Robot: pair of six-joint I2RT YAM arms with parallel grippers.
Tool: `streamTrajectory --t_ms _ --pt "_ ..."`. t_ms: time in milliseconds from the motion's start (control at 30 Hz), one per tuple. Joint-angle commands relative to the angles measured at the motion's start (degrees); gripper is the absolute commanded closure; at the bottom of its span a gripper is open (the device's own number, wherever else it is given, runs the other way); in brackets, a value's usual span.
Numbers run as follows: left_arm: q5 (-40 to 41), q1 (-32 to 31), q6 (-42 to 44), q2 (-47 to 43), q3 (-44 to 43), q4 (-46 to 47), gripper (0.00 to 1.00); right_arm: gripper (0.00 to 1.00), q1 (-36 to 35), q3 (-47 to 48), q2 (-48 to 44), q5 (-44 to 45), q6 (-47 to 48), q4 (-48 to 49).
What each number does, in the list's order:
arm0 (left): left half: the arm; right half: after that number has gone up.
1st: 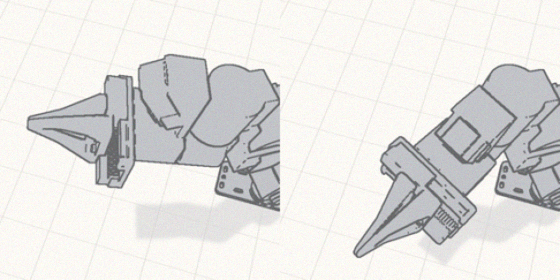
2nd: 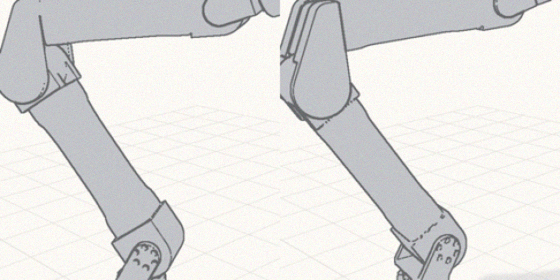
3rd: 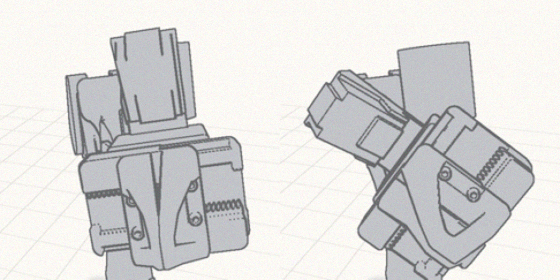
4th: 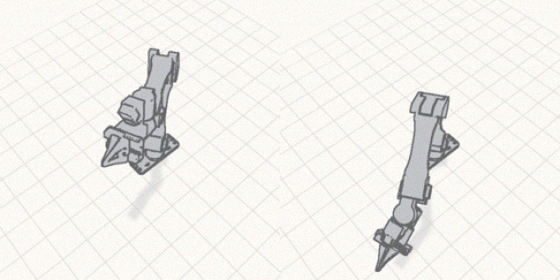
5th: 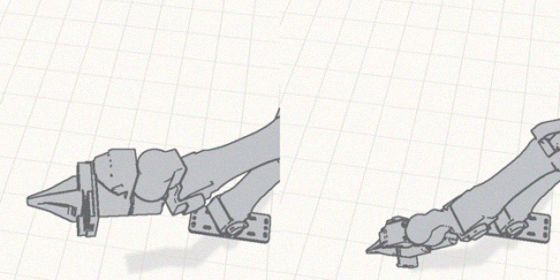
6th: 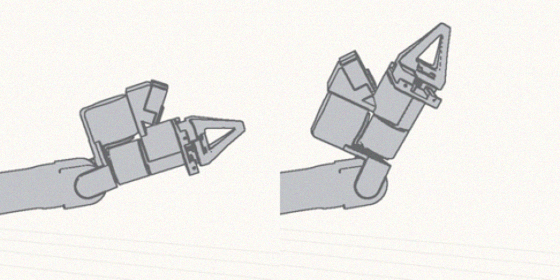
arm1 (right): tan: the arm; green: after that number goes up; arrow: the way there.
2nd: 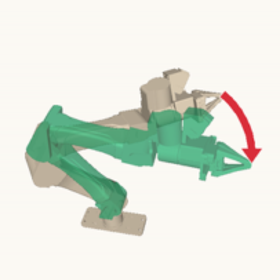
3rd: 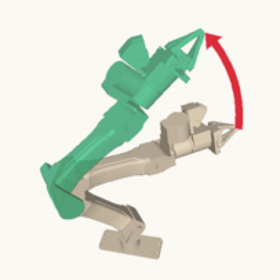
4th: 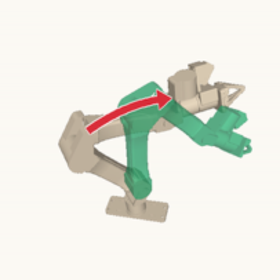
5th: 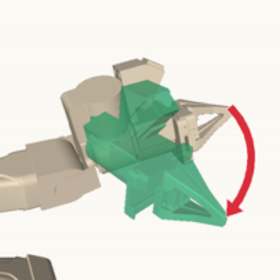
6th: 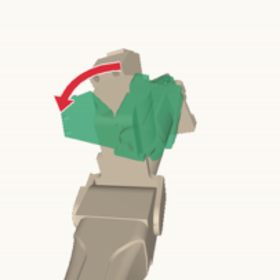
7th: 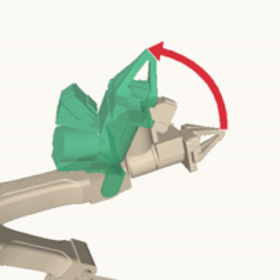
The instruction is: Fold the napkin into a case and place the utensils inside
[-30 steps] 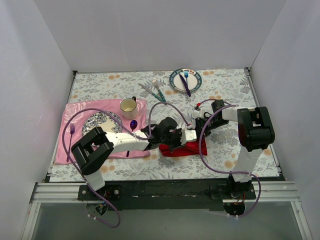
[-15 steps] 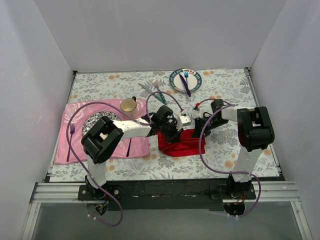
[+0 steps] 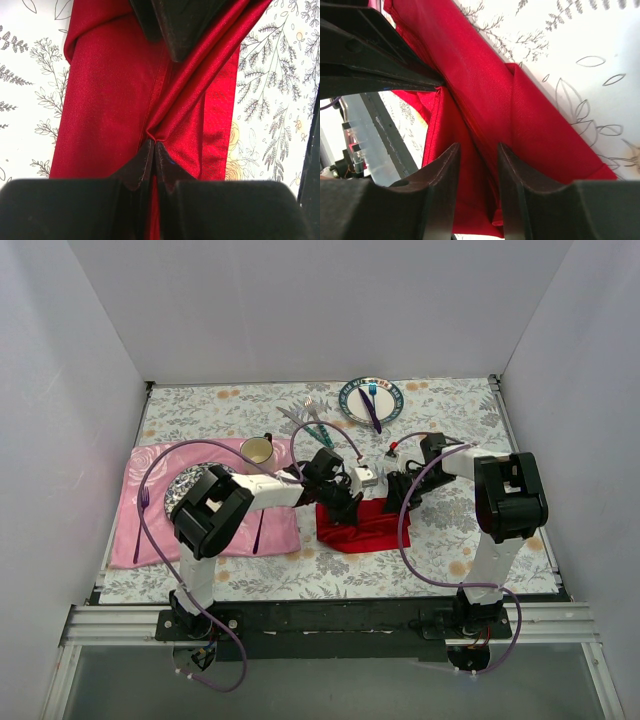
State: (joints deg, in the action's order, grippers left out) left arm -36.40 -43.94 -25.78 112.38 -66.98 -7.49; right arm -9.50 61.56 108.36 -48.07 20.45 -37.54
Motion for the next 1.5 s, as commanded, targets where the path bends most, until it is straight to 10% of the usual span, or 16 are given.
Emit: streamTrajectory --t_ms 0,567,1067,1267,1467 --pt "-1.6 0.7 0.2 0.7 -1.7 -2.4 1.00 0.55 0.1 3.3 -2.5 0.0 -1.3 -1.7" --pt "-3.8 1.6 -0.4 2.3 -2.6 -4.0 1.00 0.26 0.3 7.7 -7.0 -2.8 12.7 -12.1" --pt "-5.2 2.8 -1.8 3.4 -3.2 -4.3 1.00 0.34 -0.4 3.1 -7.8 0.0 22.9 -12.3" --pt "-5.3 3.2 -2.3 4.0 -3.8 -4.4 1.00 0.52 -0.7 2.7 -6.7 1.6 22.8 -10.0" --pt "-5.6 3.3 -2.2 4.1 -3.9 -4.3 1.00 0.92 -0.7 2.9 -5.9 1.8 21.4 -8.4"
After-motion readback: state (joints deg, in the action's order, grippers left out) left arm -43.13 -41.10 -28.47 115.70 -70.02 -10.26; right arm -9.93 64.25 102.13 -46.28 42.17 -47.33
